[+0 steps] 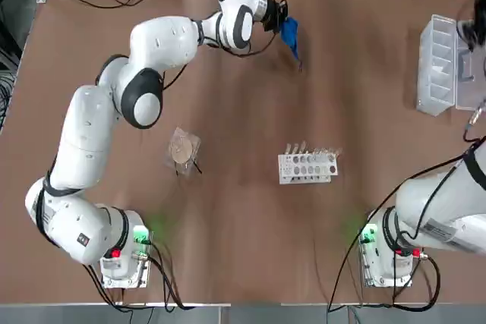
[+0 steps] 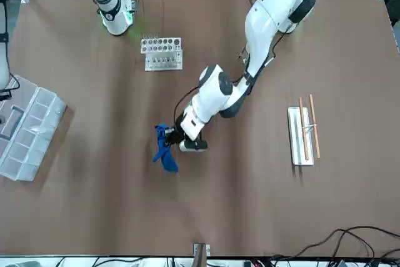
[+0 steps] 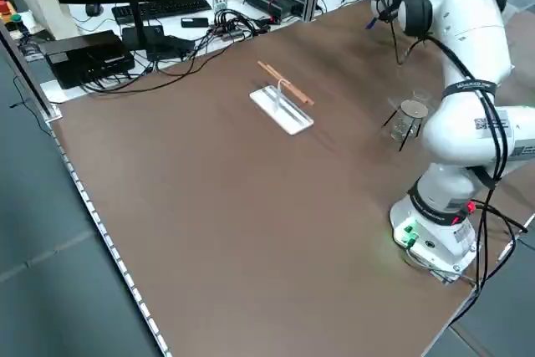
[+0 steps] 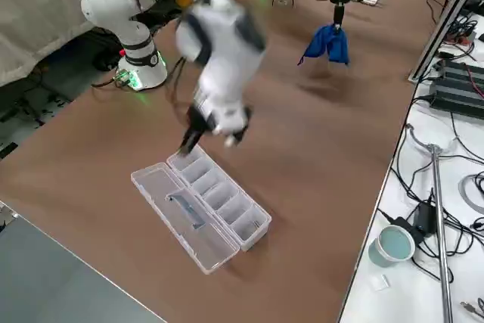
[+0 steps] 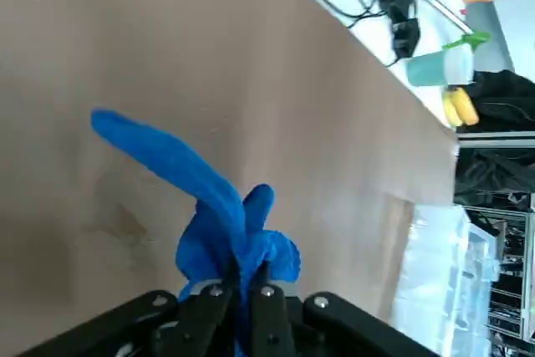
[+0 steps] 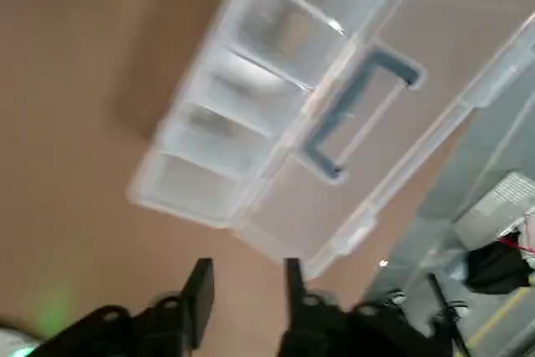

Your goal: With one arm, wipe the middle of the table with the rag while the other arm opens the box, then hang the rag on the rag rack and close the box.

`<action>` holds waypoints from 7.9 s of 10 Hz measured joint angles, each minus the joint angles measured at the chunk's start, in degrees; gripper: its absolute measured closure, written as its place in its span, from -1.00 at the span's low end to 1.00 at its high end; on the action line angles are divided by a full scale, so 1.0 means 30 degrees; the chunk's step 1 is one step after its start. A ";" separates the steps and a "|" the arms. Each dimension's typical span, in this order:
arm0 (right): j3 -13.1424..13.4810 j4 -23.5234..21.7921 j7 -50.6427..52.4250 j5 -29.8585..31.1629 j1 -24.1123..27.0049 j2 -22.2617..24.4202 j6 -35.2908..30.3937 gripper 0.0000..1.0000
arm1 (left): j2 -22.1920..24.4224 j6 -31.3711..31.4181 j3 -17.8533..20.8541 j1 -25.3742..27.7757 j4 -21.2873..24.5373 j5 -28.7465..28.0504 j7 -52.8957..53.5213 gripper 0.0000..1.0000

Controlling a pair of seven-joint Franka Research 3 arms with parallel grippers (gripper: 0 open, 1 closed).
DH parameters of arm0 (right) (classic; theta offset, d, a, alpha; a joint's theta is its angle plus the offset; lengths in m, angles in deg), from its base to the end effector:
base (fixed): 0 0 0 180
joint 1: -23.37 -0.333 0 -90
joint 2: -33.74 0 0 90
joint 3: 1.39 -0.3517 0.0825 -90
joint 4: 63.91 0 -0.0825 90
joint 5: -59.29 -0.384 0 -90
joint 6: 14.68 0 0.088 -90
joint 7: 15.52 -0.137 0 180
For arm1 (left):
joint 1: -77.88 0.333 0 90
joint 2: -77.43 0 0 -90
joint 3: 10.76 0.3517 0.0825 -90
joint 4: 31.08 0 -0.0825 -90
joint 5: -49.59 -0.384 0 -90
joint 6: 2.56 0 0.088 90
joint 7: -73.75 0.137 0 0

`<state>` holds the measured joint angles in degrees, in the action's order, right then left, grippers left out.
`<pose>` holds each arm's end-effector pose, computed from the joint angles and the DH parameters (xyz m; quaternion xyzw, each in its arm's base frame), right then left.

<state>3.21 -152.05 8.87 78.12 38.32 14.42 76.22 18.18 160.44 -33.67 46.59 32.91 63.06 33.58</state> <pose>0.5837 -0.2473 0.4534 0.9721 0.0674 -0.1966 0.1091 0.6247 -0.6025 0.2818 0.9058 0.1252 0.0965 0.3930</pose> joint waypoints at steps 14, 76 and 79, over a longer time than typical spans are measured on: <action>0.0367 0.0842 -0.7267 -0.8147 -0.4392 0.4299 -0.1593 -0.97 | -0.1930 -0.0008 0.3236 -0.1502 -0.0321 -0.0004 0.1019 0.89; 0.0680 -0.0417 0.3823 -0.8299 0.8024 0.1525 0.0615 0.98 | 1.1535 -1.7365 0.6646 1.0937 0.9059 -0.5170 0.0947 -0.87; 0.0364 -0.0224 0.3806 -0.8301 0.7849 0.1586 0.0615 0.98 | 1.2742 -1.7364 0.6353 1.1000 0.6639 -0.5170 0.4723 -1.00</action>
<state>4.30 -152.73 20.29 53.22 61.86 19.17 78.06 56.40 108.35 -14.61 79.59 52.83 47.55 47.75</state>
